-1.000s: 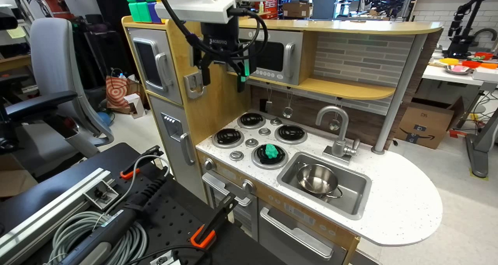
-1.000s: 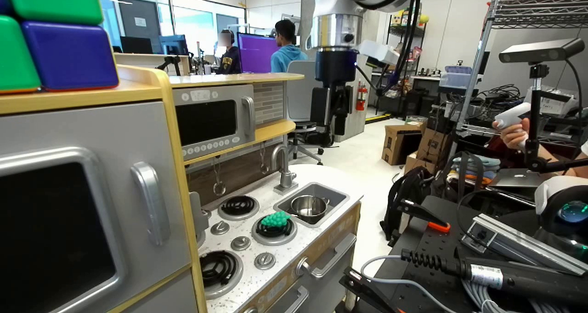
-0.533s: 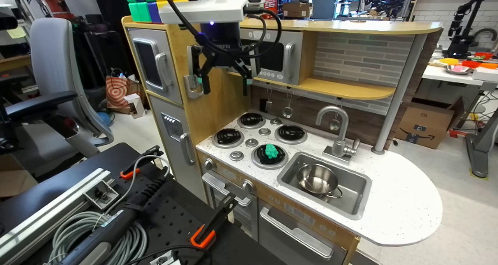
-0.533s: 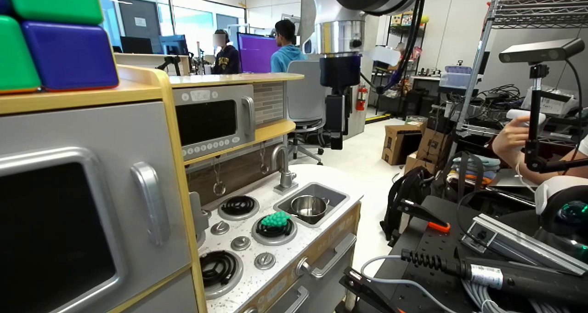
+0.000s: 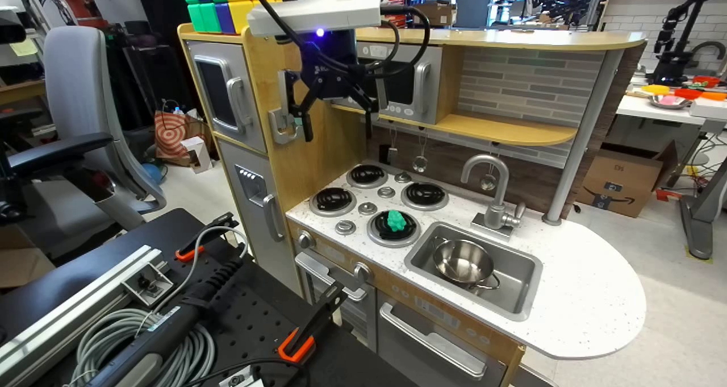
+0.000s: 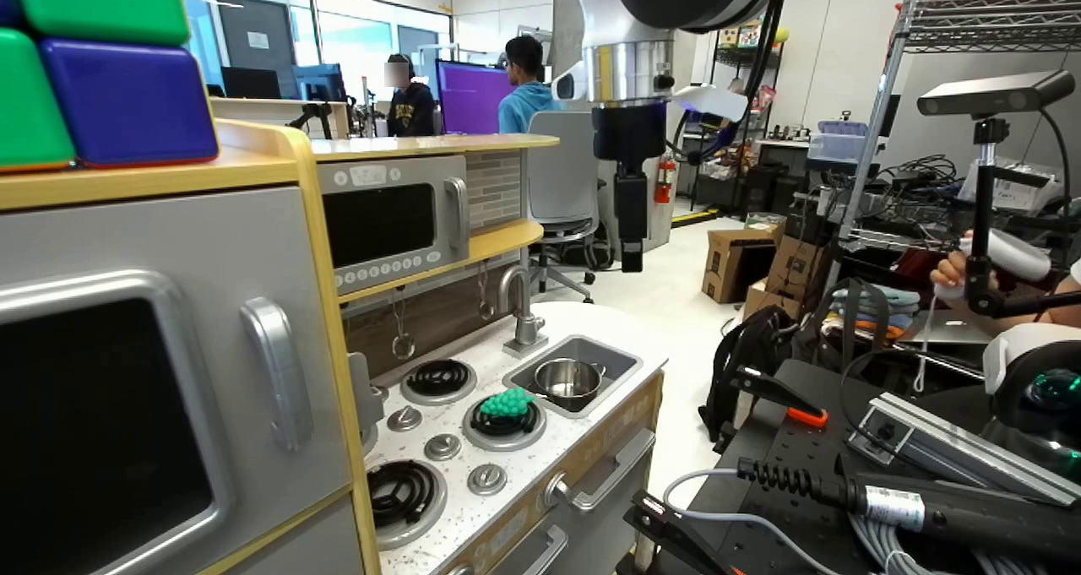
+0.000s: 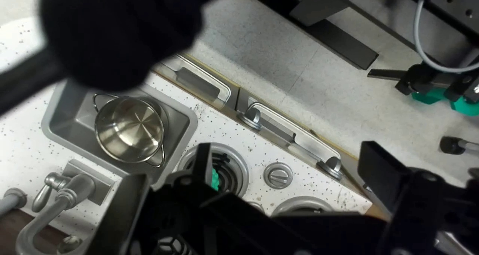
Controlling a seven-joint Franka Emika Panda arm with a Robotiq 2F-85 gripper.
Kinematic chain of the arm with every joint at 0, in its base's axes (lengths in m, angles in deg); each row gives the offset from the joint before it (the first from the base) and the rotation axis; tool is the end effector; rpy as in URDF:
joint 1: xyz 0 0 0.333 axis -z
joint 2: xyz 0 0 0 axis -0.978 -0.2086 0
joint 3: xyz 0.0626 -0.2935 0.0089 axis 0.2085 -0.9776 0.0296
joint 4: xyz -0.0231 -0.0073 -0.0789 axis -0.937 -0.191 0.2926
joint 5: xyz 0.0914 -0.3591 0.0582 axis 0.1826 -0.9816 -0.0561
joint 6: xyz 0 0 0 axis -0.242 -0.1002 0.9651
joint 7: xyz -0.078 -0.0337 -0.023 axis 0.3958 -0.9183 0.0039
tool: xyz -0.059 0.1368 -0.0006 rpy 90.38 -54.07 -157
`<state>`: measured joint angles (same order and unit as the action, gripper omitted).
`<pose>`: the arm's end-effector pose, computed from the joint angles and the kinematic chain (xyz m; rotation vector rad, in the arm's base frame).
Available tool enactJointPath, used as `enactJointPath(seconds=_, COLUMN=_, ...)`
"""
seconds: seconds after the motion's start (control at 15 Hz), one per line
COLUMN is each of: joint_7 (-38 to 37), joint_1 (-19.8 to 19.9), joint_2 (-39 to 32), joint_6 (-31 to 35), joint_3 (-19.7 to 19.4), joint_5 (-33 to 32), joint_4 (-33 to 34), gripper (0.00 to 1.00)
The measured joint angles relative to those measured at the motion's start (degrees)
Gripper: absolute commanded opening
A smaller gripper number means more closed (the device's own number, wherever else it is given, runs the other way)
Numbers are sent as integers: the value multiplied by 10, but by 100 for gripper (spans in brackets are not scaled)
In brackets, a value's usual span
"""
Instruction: Put the green grapes inside the pot in the sink
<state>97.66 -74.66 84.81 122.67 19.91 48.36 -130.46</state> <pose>0.4826 -0.0101 0.2518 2.9019 0.9205 -0.1241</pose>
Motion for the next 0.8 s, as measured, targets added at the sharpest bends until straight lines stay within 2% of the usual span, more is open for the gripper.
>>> enactJointPath(seconds=0.2, joint_7=-30, joint_1=0, joint_2=-16, joint_6=112, joint_3=0, joint_5=23, joint_4=-8, gripper=100)
enactJointPath(seconds=0.47, joint_7=-110, joint_1=0, joint_2=-106, joint_6=278, joint_3=-5, joint_5=11, joint_4=20, gripper=100)
enactJointPath(seconds=0.6, joint_7=-163, joint_1=-12, joint_2=-166, joint_6=311, joint_3=-28, joint_5=-19, joint_4=61, gripper=100)
enactJointPath(seconds=0.8, joint_7=-225, joint_1=-54, joint_2=-254, joint_6=311, joint_3=-79, joint_5=-39, joint_4=141, gripper=100)
